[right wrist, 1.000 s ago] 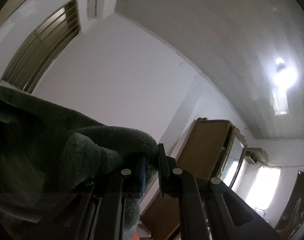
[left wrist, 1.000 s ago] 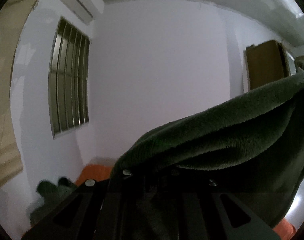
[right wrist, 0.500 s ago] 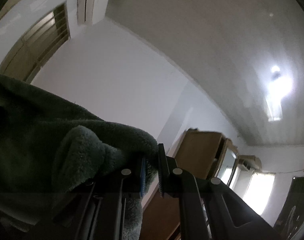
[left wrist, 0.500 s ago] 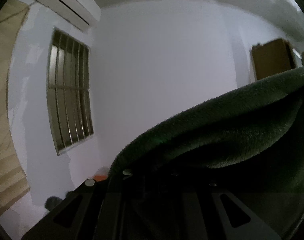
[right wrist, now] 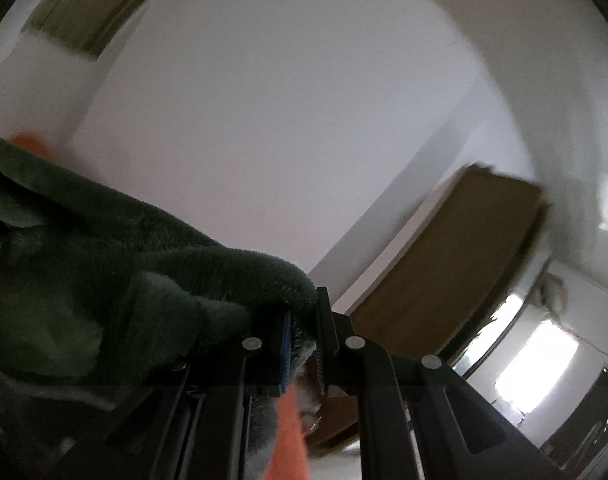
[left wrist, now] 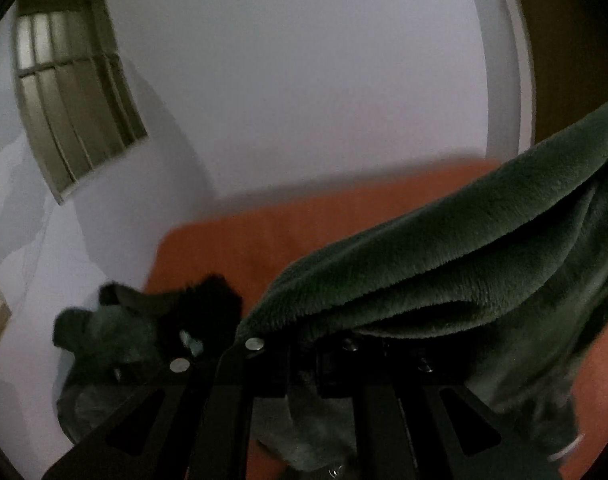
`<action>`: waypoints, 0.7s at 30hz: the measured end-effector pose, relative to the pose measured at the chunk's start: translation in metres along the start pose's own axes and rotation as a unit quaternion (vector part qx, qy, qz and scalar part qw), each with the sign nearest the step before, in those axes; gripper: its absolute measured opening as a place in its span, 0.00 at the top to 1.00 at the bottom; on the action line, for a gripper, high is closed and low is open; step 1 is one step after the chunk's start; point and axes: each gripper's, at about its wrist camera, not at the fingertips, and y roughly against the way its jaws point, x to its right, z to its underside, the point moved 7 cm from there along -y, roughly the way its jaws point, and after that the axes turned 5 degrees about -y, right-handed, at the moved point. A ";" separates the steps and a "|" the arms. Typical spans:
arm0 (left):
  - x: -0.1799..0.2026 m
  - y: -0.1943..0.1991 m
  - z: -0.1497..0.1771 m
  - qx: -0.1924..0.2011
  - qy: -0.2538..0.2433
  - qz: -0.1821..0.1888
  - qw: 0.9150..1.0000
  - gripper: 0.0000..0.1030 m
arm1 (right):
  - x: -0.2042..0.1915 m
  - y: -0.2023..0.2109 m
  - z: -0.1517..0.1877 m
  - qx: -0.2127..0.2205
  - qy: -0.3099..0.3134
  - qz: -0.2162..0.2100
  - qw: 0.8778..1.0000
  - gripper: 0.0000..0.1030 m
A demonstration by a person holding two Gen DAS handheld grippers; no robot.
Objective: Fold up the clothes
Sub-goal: 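Raise the green fleece with the right gripper while the left gripper grasps it, then lower the green fleece onto the bed with both grippers and release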
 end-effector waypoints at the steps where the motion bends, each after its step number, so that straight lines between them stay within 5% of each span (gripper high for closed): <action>1: 0.013 -0.016 0.012 -0.014 -0.018 -0.006 1.000 0.91 | -0.015 -0.018 0.014 -0.019 0.006 -0.008 1.000 0.91; 5: 0.044 -0.079 0.043 -0.064 -0.057 -0.010 0.996 0.91 | -0.071 -0.083 0.072 -0.088 0.017 -0.029 0.996 0.91; 11: 0.059 -0.137 0.060 -0.111 -0.025 -0.004 0.993 0.91 | -0.113 -0.136 0.120 -0.157 0.003 -0.088 0.984 0.90; 12: 0.060 -0.143 0.060 -0.118 -0.026 -0.009 0.993 0.87 | -0.118 -0.144 0.125 -0.165 0.004 -0.100 0.981 0.85; 14: 0.063 -0.158 0.060 -0.136 -0.026 -0.009 0.990 0.77 | -0.128 -0.161 0.133 -0.186 -0.002 -0.131 0.974 0.58; 15: 0.067 -0.167 0.059 -0.152 -0.022 0.004 0.988 0.62 | -0.132 -0.170 0.138 -0.199 -0.011 -0.149 0.969 0.30; 16: 0.069 -0.176 0.058 -0.167 -0.017 0.018 0.986 0.50 | -0.135 -0.176 0.141 -0.208 -0.021 -0.167 0.963 0.15; 21: 0.068 -0.197 0.050 -0.175 0.022 0.075 0.982 0.36 | -0.141 -0.200 0.151 -0.208 -0.052 -0.239 0.947 0.13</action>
